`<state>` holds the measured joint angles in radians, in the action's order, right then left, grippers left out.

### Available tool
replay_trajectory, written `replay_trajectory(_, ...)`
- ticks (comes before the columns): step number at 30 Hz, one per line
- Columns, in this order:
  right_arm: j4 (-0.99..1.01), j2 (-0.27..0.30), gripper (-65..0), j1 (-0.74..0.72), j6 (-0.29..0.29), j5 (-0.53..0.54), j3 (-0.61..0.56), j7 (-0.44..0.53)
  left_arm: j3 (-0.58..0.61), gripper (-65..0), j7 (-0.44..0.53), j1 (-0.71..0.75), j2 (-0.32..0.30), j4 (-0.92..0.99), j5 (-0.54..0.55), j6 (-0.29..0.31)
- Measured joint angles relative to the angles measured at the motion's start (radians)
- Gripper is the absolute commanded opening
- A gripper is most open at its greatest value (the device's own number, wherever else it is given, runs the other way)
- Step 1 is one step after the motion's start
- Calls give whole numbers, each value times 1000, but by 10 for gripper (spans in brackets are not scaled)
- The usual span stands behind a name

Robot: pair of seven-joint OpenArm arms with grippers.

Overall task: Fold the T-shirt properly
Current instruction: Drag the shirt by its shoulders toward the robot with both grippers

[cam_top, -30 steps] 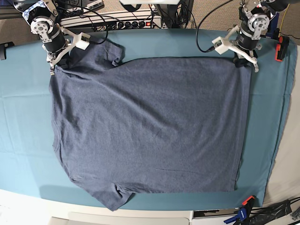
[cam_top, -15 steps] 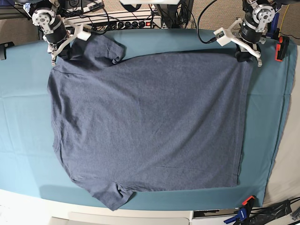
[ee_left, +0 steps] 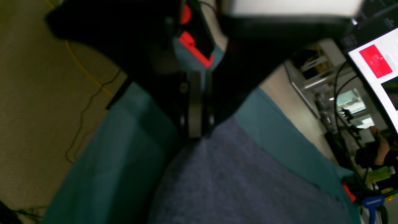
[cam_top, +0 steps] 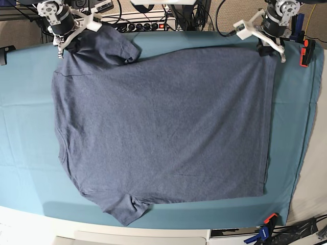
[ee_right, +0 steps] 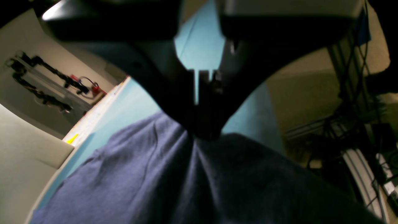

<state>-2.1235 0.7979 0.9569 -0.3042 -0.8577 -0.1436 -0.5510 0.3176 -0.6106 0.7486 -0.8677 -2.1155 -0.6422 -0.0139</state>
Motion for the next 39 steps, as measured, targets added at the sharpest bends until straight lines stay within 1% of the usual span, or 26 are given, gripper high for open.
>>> replay_trajectory(4, 0, 0, -650, 42, 2, -2, 0, -14, 0, -650, -19, 8, 0, -31, 1, -1)
replay_trajectory(7, 0, 0, -650, 75, 24, -10, 0, -22, -1, -650, -23, 8, 0, -34, 1, 0)
replay_trajectory(10, 0, 0, -650, 109, 48, -50, 0, -34, -1, -650, -31, 8, 0, -34, 1, 0)
replay_trajectory(12, -2, 0, -650, 125, 49, -51, 0, -36, -1, -650, -48, 8, 0, -34, 1, 0)
replay_trajectory(16, -3, 0, -650, 152, 49, -53, 1, -41, -1, -650, -51, 11, 0, -34, 0, 0)
replay_trajectory(25, -9, 0, -650, 199, 69, -54, 1, -57, -4, -650, -63, 84, 0, -37, -1, -1)
replay_trajectory(34, -152, 0, -650, 299, 68, -53, 1, -102, -4, -650, -83, 127, 0, -41, -13, -4)
replay_trajectory(39, -169, 0, -650, 317, 68, -50, 2, -118, -5, -650, -94, 155, -1, -64, -26, -4)
